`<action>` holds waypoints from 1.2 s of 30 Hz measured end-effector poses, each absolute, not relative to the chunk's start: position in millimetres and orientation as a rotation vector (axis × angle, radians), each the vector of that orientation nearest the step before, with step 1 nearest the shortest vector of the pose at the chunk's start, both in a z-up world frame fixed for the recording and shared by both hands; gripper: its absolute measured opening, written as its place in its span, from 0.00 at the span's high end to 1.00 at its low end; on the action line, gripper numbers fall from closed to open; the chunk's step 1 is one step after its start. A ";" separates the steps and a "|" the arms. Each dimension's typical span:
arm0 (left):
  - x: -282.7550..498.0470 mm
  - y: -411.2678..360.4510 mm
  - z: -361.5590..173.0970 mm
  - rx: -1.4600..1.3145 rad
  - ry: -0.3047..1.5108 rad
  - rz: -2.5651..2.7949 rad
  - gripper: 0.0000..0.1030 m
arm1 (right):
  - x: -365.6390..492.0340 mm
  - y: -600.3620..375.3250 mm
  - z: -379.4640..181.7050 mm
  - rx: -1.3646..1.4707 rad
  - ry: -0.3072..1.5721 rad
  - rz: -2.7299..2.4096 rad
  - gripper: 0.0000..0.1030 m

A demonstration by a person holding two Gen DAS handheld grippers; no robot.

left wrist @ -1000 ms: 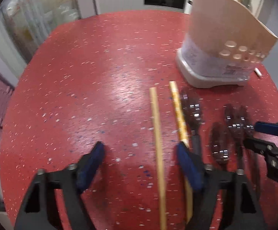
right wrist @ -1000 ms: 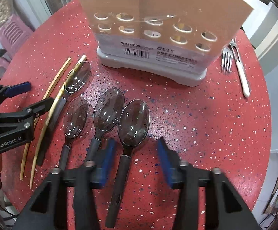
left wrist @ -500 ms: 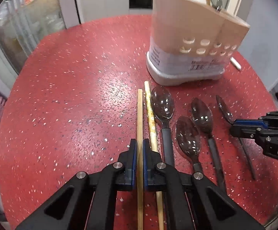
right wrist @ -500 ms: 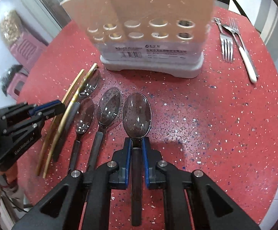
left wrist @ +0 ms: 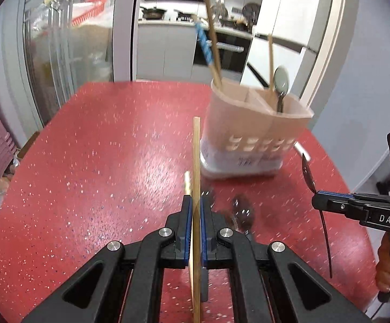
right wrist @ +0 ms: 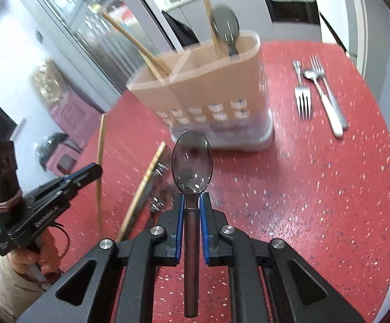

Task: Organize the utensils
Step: 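Lift the held chopstick and spoon and carry both over the holder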

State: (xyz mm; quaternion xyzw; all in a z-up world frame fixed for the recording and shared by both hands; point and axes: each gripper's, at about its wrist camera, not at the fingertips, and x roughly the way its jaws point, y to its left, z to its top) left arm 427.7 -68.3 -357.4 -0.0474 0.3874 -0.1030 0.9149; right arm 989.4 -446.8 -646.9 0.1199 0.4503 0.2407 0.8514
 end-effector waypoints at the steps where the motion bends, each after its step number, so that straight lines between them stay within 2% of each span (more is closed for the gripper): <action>1: 424.7 -69.2 -351.1 -0.103 0.782 -0.216 0.71 | 986.6 -449.4 -640.4 0.256 0.924 0.513 0.88; 9: 413.1 -70.5 -298.6 -0.169 0.660 -0.239 0.71 | 988.0 -472.2 -595.6 0.297 0.790 0.516 0.88; 24: 440.8 -83.5 -210.4 -0.183 0.511 -0.266 0.71 | 1023.5 -470.0 -524.2 0.320 0.623 0.509 0.88; 36: 500.4 -100.2 -191.4 -0.149 0.423 -0.254 0.71 | 1085.4 -462.4 -513.5 0.302 0.561 0.467 0.88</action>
